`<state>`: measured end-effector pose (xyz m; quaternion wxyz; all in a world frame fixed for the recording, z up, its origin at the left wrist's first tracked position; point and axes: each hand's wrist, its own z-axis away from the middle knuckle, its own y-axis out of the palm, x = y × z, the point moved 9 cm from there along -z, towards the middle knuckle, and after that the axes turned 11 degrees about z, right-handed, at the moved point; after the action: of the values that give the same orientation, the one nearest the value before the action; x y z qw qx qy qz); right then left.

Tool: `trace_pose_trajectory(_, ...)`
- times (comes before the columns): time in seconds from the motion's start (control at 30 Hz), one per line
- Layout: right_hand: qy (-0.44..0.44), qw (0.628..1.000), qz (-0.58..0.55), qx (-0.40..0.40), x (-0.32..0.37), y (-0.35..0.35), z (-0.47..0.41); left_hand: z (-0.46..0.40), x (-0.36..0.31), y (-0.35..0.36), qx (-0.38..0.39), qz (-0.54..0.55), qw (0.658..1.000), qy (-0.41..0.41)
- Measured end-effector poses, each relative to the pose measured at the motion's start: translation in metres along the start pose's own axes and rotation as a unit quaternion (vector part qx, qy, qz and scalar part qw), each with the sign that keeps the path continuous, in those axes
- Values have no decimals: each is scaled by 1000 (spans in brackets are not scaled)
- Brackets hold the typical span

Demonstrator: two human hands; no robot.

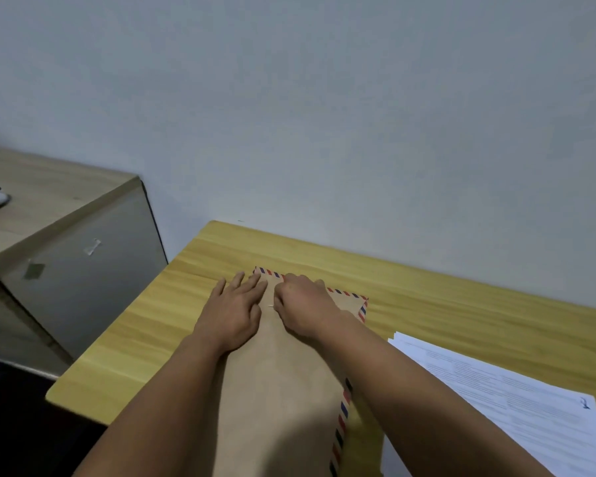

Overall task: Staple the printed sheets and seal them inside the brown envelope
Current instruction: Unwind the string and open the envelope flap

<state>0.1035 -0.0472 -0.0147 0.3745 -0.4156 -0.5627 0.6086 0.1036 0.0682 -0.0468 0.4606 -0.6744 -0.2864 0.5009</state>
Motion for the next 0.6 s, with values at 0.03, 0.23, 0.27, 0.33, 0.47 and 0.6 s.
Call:
trace_pose_trajectory(0.03, -21, 1000, 5, -1, 3, 1, 4, 1, 2, 1, -10, 5, 1000, -2)
trace_pose_trajectory(0.23, -66, 981, -184, -5, -17, 4, 44, 1, 5, 3, -21, 15, 1000, -8)
trace_pose_trajectory(0.27, -49, 969, -244, -4, -28, 4, 49, 2, 5, 3, -21, 16, 1000, -8)
trace_pose_trajectory(0.33, -7, 948, -317, -23, -53, 1, 52, 2, 4, 2, -26, 21, 999, -6)
trace_pose_trajectory(0.47, 50, 951, -304, -21, -90, -9, 35, 2, 4, 3, -26, 25, 999, -2)
trace_pose_trajectory(0.6, 59, 991, -115, 36, -91, -10, 0, 3, 2, 2, -27, 25, 999, 1)
